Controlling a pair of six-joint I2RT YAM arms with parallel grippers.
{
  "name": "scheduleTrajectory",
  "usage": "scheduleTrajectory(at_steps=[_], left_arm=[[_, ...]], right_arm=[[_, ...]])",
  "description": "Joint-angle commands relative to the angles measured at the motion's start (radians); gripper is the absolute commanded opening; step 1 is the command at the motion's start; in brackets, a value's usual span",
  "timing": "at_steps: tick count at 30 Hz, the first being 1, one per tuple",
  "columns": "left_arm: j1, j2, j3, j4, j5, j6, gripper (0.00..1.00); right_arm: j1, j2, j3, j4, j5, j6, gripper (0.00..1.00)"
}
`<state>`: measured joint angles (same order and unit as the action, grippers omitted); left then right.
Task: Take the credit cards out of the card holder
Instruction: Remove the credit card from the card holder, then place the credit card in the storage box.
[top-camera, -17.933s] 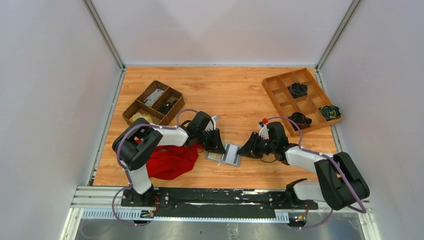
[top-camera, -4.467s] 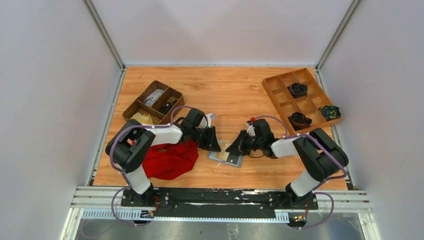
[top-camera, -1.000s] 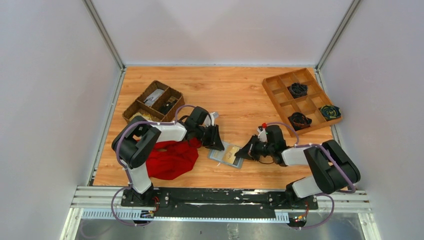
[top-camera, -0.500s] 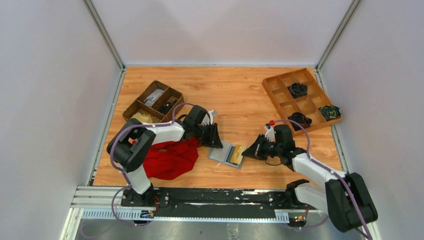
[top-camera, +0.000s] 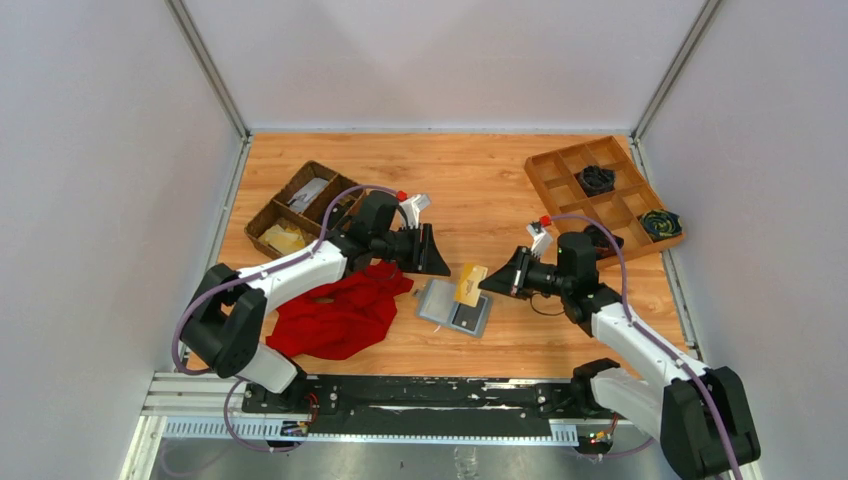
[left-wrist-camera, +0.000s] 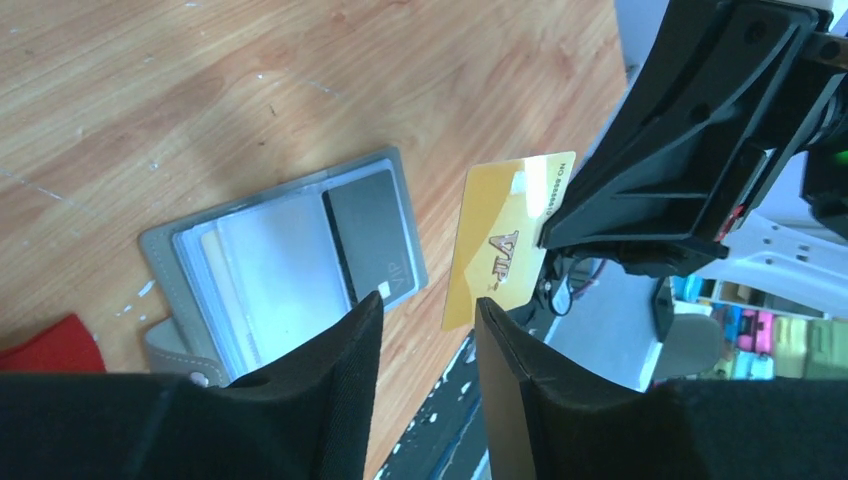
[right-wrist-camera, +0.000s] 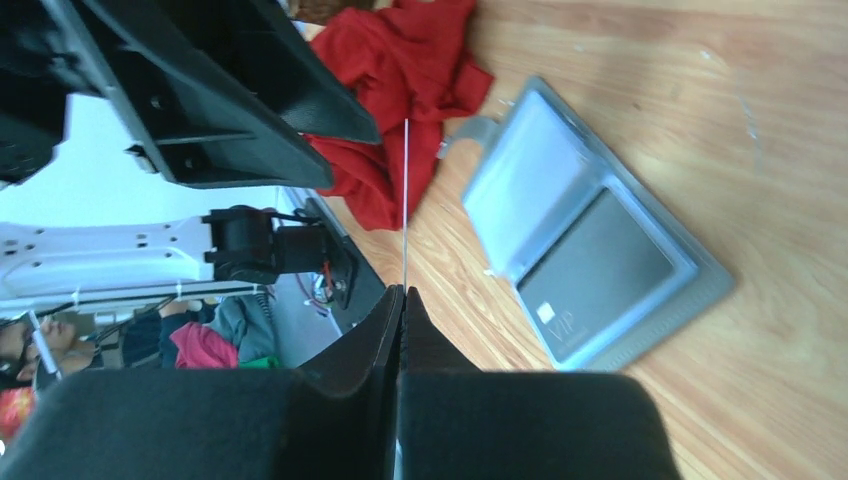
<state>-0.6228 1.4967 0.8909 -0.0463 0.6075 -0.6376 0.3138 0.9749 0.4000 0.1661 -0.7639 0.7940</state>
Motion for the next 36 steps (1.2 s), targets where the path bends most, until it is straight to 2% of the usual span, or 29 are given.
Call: scheduleTrajectory(at_steps=[1, 8, 20, 31, 36], left_arm=[[0.023, -0.025, -0.029, 0.039, 0.104, -0.015, 0.46], [0.025, -0.024, -0.025, 0.042, 0.150, -0.001, 0.51], [0.025, -0.008, -0.012, 0.135, 0.234, -0.071, 0.48], [0.031, -0.014, 0.003, 0.149, 0.249, -0.108, 0.36], [0.034, -0.004, 0.020, 0.151, 0.255, -0.118, 0.16]], right_arm=[[-0.018, 0.033, 0.027, 0.222, -0.133, 0.082, 0.00], [-0.011, 0.106, 0.015, 0.460, -0.212, 0.211, 0.00], [0.024, 0.212, 0.014, 0.615, -0.218, 0.280, 0.00], [0.034, 0.288, 0.022, 0.650, -0.228, 0.276, 0.00], [0.041, 0.325, 0.029, 0.648, -0.242, 0.263, 0.00]])
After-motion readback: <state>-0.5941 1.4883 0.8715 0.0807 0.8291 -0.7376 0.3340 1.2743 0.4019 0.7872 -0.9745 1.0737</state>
